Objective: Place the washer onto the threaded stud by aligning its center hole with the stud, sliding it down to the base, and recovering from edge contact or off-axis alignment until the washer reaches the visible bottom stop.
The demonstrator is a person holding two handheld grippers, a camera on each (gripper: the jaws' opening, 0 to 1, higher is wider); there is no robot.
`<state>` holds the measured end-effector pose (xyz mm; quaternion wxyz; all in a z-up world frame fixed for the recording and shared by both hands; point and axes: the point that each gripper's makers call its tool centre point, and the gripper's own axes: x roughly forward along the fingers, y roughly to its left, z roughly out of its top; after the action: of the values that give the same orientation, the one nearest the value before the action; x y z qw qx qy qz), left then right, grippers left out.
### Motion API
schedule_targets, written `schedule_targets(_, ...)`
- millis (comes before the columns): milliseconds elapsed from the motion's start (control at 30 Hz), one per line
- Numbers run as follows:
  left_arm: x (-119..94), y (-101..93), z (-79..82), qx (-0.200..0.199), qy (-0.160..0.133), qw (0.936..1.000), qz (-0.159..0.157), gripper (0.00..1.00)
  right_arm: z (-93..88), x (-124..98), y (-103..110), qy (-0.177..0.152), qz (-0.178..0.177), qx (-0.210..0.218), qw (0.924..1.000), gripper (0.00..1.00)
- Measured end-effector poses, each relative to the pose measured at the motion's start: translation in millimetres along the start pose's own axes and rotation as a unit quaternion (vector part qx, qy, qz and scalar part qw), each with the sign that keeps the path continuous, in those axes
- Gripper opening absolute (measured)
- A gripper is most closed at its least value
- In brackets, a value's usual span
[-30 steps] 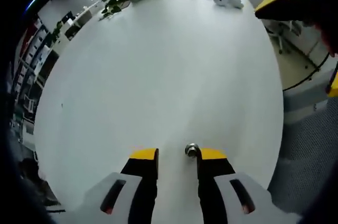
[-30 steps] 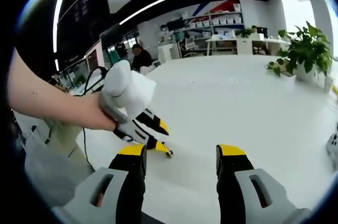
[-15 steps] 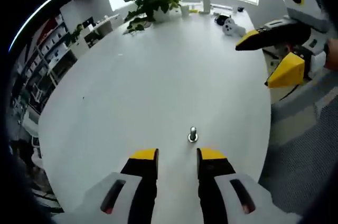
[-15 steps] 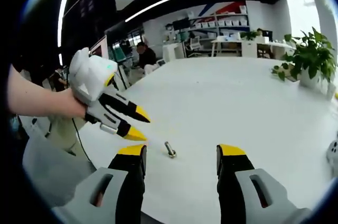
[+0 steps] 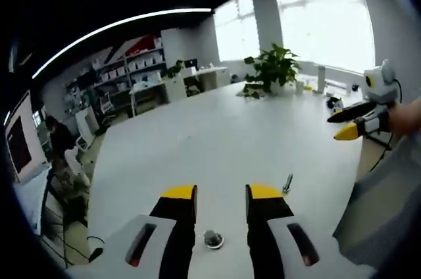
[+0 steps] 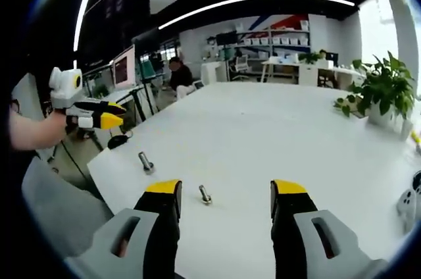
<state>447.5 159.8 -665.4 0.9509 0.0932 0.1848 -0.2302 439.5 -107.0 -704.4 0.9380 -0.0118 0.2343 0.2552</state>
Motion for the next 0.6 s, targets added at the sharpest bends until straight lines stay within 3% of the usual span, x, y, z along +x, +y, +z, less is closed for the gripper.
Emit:
schedule_targets(367, -35.2, 10.0, 12.6, -0.018, -0.077, 0.9965, 0.028, 0.31, 20.0, -8.6, -8.1, -0.041, -0.028, -0.019, 0.9986, 0.6)
schedule_targets(433, -37.8, 11.3, 16.2, -0.026, -0.086, 0.9955, 0.029, 0.31, 22.9, -10.0, -9.9, -0.049, -0.03, -0.014, 0.9983, 0.6)
schedule_targets(500, -39.1, 12.8, 14.6, -0.039, -0.072, 0.996, 0.035, 0.31, 22.6, -11.0, -12.9, -0.048, -0.039, -0.014, 0.998, 0.6)
schedule_targets(600, -43.1, 11.3, 20.7, -0.047, -0.092, 0.994, 0.038, 0.31, 24.2, -11.6, -14.1, -0.052, -0.04, -0.011, 0.9978, 0.61)
